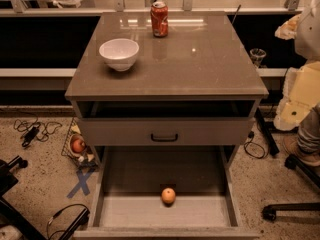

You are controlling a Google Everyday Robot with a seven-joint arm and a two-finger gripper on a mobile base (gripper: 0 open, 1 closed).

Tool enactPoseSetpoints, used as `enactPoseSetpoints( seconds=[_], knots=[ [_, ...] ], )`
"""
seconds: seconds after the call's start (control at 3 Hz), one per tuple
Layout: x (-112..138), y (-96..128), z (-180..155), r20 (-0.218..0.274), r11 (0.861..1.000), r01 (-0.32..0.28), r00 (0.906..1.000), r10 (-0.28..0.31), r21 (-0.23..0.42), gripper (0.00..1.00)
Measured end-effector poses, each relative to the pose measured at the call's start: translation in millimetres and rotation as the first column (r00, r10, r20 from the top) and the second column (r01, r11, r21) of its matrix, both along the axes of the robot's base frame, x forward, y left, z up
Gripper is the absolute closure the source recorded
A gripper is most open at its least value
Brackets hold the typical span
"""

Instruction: Pick orange from middle drawer and place on counter

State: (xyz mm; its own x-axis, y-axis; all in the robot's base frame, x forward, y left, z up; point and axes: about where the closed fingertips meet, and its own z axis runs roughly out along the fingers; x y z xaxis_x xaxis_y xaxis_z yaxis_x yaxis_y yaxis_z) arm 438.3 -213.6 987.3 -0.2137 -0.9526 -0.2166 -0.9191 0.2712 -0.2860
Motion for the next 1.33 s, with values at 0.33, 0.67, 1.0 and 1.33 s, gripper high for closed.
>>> enactPoseSetpoints(
  seconds=[0.33, 0.67, 1.0, 1.33],
  knots=[
    [0, 0, 0, 0.0, 1.0, 0.0, 1.0, 0.0, 0.0, 0.0],
    [0, 3, -10, 0.016, 0.999, -0.005, 0.9999, 0.005, 0.033, 0.0],
    [-17, 11, -61, 0.036, 0.987, -0.052, 0.9983, 0.047, 0.153, 0.0],
    [-38, 16, -133, 0.041, 0.951, -0.07, 0.9973, 0.061, 0.301, 0.0]
  ],
)
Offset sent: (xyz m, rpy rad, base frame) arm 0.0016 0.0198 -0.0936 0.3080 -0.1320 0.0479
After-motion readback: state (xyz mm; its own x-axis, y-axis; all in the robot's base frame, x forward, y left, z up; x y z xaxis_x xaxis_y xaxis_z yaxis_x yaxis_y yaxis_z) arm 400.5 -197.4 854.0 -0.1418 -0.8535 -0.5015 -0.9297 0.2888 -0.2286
